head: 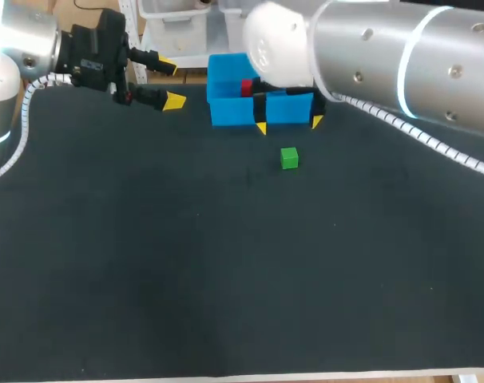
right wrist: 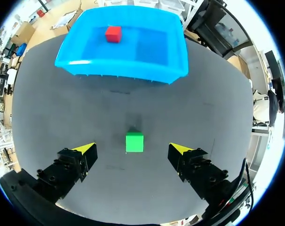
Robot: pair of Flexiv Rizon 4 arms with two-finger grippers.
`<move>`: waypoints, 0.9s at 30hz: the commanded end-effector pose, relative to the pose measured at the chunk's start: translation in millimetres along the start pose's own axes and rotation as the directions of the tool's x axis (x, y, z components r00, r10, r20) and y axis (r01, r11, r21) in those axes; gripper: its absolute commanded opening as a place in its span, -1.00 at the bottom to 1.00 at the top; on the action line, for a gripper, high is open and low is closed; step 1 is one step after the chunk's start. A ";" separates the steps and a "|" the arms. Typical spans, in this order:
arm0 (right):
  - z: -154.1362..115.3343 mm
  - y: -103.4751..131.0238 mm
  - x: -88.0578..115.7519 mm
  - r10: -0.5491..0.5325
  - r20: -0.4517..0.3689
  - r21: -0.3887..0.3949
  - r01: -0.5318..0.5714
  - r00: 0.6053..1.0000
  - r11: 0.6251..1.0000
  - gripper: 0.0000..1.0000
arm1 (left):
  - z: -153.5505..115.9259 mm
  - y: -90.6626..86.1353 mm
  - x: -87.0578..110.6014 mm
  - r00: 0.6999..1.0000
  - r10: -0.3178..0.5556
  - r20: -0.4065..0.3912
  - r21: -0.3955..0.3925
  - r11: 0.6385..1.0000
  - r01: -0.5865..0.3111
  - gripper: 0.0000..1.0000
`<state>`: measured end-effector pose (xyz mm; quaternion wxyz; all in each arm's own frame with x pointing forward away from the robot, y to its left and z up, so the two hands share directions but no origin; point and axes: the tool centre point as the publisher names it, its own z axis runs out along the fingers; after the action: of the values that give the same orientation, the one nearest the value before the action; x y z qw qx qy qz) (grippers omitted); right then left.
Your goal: Use the left arm to pick the red cube and place it into the blue plastic box first, then use the right arm to grasp the green cube and put it into the same blue plastic box after the first action is fully finished.
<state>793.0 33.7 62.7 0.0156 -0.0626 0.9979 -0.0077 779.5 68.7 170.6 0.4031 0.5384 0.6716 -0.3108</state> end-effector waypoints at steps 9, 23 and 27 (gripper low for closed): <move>11.4 -3.2 14.2 0.030 0.092 -0.011 -0.029 0.995 1.000 1.00 | 0.2 -0.4 1.3 1.000 0.004 0.005 -0.002 1.000 -0.004 1.00; 13.9 -2.1 16.3 0.036 0.066 0.006 -0.037 0.997 0.999 1.00 | 0.2 -0.4 1.3 1.000 0.004 0.005 -0.002 1.000 -0.004 1.00; 13.9 -2.1 16.3 0.036 0.066 0.006 -0.037 0.997 0.999 1.00 | 0.2 -0.4 1.3 1.000 0.004 0.005 -0.002 1.000 -0.004 1.00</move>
<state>782.0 31.0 48.4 0.0408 -0.0457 0.9981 -0.0099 779.5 68.7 170.6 0.4031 0.5384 0.6716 -0.3108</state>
